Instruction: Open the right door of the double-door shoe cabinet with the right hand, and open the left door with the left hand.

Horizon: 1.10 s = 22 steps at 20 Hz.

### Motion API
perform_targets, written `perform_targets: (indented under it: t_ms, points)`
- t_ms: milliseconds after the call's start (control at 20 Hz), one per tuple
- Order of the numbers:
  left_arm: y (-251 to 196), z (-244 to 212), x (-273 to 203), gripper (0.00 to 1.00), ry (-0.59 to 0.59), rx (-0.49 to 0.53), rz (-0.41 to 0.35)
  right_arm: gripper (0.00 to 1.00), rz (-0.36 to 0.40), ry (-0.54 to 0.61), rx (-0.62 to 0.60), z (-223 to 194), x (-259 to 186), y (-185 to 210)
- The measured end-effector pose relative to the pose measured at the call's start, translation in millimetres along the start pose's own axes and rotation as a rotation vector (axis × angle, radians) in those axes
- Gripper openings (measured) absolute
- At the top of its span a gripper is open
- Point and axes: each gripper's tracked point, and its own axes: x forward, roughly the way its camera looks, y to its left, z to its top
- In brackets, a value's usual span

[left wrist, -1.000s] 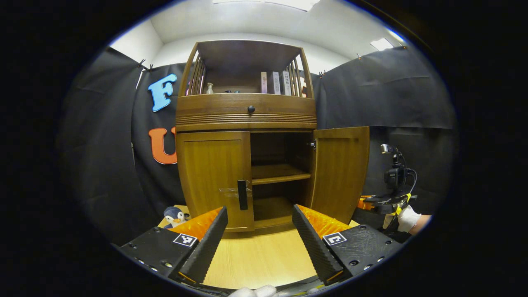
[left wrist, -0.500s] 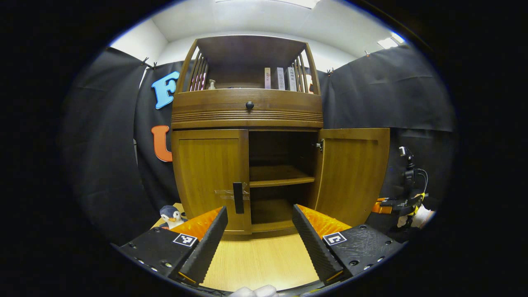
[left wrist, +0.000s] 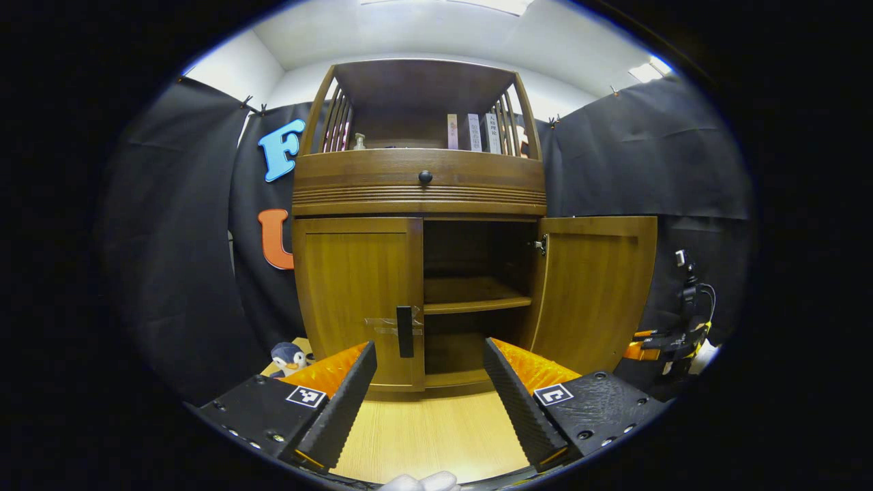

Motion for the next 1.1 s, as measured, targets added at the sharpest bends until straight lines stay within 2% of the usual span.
perform_targets:
  t_ms: [50,100,200,250,300,350,450,600,700,750,800,850,1100]
  points:
    - [4,-1,0,0.95,0.001,0.003,-0.001,0.52,-0.036,-0.001,-0.008,-1,-6,-6]
    - [7,-1,-1,1.0,0.002,0.006,-0.001,0.61,-0.066,-0.007,-0.006,-1,-14,-9]
    - [16,-2,0,1.0,0.004,0.01,-0.005,0.8,-0.119,-0.037,0.011,8,-32,-8]
    - [19,-3,-1,0.95,0.006,0.012,-0.008,0.82,-0.146,-0.055,0.02,13,-42,-9]
    - [22,-3,-1,1.0,0.006,0.016,-0.012,0.81,-0.168,-0.08,0.029,21,-52,-8]
    - [28,-4,-2,0.95,0.003,0.019,-0.013,0.85,-0.191,-0.1,0.037,29,-63,-6]
    - [35,-3,-2,0.95,0.004,0.025,-0.015,1.0,-0.232,-0.136,0.042,46,-83,1]
    - [51,-6,-1,0.95,0.006,0.031,-0.007,1.0,-0.258,-0.195,0.019,73,-103,25]
    - [63,-8,1,0.95,0.01,0.031,0.009,1.0,-0.228,-0.206,0.021,83,-104,57]
    - [68,-12,1,1.0,0.015,0.028,0.017,1.0,-0.214,-0.215,0.015,87,-102,72]
    - [75,-13,2,1.0,0.017,0.025,0.027,1.0,-0.212,-0.219,0.006,90,-99,88]
    - [80,-15,4,0.95,0.02,0.023,0.037,1.0,-0.213,-0.229,-0.003,93,-92,103]
    - [106,-19,9,0.95,0.019,0.042,0.103,1.0,-0.176,-0.226,0.031,88,-47,173]
